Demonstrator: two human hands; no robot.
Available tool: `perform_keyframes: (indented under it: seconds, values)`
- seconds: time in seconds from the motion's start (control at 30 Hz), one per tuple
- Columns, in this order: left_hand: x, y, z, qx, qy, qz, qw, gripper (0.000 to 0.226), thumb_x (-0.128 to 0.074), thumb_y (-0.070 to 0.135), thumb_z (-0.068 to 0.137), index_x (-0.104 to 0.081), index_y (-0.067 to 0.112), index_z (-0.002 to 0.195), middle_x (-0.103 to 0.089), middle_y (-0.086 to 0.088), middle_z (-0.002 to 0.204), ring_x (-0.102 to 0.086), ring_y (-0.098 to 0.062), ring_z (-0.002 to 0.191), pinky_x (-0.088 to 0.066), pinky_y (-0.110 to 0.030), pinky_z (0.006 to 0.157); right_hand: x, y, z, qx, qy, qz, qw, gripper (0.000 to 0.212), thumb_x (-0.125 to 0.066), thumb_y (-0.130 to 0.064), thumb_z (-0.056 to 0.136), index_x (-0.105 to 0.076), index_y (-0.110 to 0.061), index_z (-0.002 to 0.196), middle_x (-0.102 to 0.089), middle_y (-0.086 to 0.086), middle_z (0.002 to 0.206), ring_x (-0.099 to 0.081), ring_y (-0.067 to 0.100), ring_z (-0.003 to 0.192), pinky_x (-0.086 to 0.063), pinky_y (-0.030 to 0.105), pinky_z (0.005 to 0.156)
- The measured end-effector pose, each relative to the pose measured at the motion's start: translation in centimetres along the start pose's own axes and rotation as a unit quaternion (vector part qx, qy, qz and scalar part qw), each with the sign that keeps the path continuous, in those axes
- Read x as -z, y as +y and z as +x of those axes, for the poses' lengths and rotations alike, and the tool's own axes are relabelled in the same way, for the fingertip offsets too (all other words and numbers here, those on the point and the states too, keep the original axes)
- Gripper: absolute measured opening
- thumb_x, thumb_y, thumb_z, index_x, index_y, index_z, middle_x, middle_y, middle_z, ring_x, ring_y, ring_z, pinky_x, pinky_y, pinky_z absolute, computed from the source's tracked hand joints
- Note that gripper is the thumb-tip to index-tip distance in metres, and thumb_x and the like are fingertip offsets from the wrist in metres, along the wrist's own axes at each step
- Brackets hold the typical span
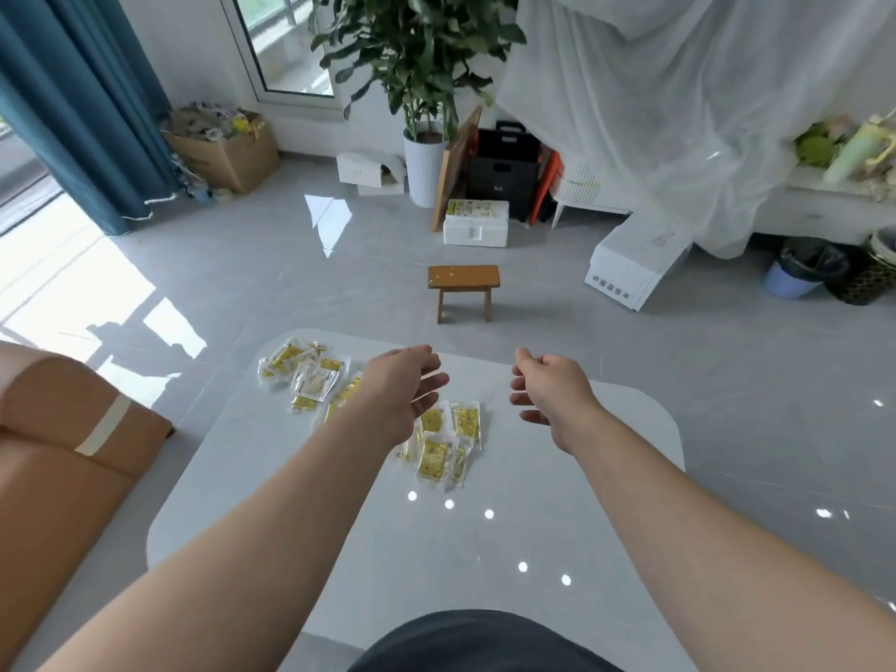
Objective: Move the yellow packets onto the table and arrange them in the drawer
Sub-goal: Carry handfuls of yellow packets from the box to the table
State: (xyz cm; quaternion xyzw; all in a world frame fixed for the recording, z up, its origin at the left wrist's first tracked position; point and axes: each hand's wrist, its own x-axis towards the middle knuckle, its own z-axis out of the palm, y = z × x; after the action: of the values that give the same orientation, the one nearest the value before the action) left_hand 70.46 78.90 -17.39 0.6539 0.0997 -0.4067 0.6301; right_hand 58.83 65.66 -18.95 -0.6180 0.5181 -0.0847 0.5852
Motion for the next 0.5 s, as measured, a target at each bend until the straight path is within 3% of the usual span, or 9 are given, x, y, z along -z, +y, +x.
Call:
perform_keyframes:
  seconds: [0.13, 0.27, 0.5]
  values:
    - [-1.2, -3.9, -4.0, -0.001, 0.039, -0.04, 0.998, 0.021, -0.059, 0.005, 0.095, -0.067, 0.012, 0.113, -0.068, -0.002, 0.089, -0.069, -0.019, 0.081, -0.051, -0.029, 0.069, 2.9, 2.2, -1.7, 0.024, -0.046, -0.029, 0.998, 0.033, -0.047, -0.038, 0.106, -0.062, -0.011, 0.093, -0.063, 0.003, 0.085, -0.062, 0.017, 0.076, -0.053, 0.035, 0.074]
    - [-0.8, -8.9, -8.0, 0.017, 0.111, -0.083, 0.99, 0.019, -0.061, 0.005, 0.094, -0.068, 0.014, 0.109, -0.068, 0.001, 0.083, -0.07, -0.015, 0.071, -0.052, -0.027, 0.067, 4.2, 5.1, -3.6, 0.033, -0.119, -0.042, 0.991, 0.033, -0.049, -0.037, 0.105, -0.061, -0.01, 0.091, -0.061, 0.002, 0.08, -0.059, 0.019, 0.073, -0.048, 0.032, 0.065]
    - [3.6, -16.2, -15.7, 0.033, 0.228, -0.163, 0.959, 0.015, -0.06, 0.007, 0.096, -0.069, 0.013, 0.106, -0.07, -0.001, 0.089, -0.071, -0.018, 0.08, -0.052, -0.028, 0.07, 2.7, 9.5, -8.5, 0.015, -0.248, -0.1, 0.964, 0.029, -0.051, -0.036, 0.105, -0.058, -0.012, 0.091, -0.056, 0.002, 0.075, -0.054, 0.018, 0.066, -0.04, 0.026, 0.055]
